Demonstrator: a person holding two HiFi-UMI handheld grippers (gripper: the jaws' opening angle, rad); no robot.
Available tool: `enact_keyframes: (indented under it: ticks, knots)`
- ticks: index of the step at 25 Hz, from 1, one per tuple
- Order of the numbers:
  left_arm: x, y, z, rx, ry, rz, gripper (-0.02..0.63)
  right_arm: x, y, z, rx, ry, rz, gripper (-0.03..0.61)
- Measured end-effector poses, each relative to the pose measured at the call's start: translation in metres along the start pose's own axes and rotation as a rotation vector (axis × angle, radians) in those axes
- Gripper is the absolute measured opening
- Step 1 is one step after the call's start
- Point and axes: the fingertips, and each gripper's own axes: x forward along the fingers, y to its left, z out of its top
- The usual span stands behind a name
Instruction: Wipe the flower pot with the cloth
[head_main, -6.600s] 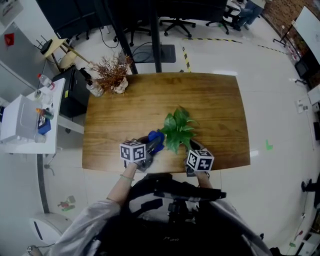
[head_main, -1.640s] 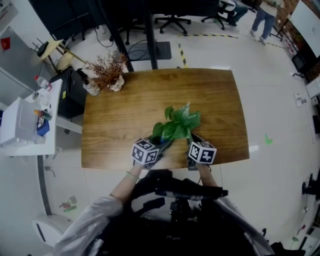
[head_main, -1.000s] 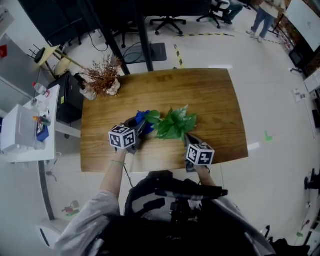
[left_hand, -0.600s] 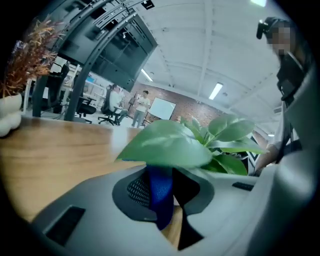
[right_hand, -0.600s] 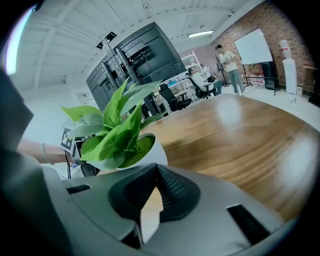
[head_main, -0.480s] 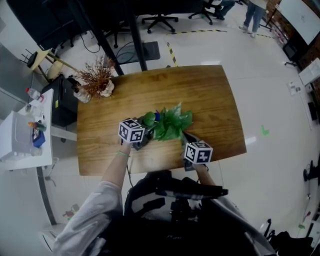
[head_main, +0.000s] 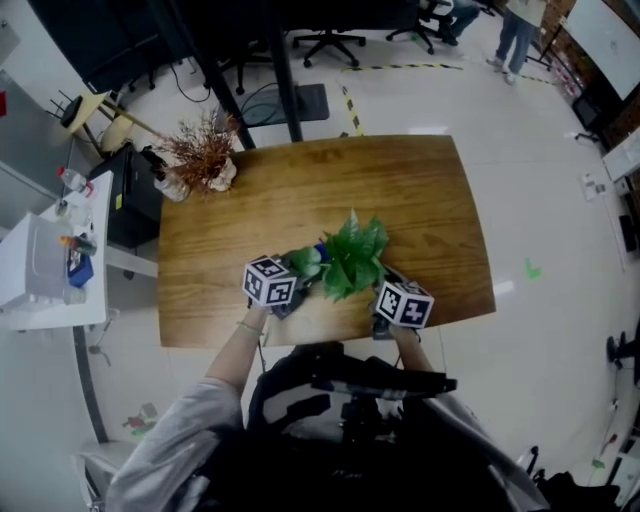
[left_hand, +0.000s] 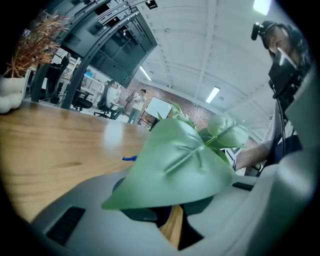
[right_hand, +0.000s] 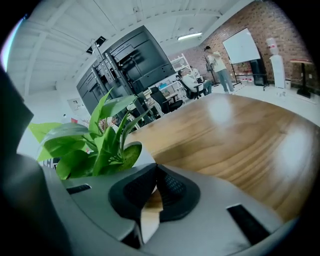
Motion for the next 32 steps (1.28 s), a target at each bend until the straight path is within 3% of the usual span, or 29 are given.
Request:
enact_keyframes:
  ticks: [4,10,15,24,32]
  knots:
    - [-0.005,-0.013,-0.017,-0.007,0.027,0.008,0.071,0.005,-0.005,-0.001,0.021,0.001,-0.012,0.009]
    - [-0.002,-0.028,-0.051,0.015,0.171,0.010,0.071,0.010,-0.007,-0.014,0.008,0.034,-0.005,0.009]
    - [0.001,-0.027,-0.057,0.017,0.196,0.062,0.071,0.008,-0.006,-0.023,-0.027,0.054,0.000,0.009]
    - [-0.029,-0.037,-0.040,-0.073,0.011,0.204,0.071,-0.018,-0.009,-0.016,-0.066,0.021,0.033,0.009]
    - [-0.061,-0.061,-0.040,-0.129,-0.091,0.351,0.070,-0.042,-0.004,-0.035,-0.148,0.043,0.112,0.009]
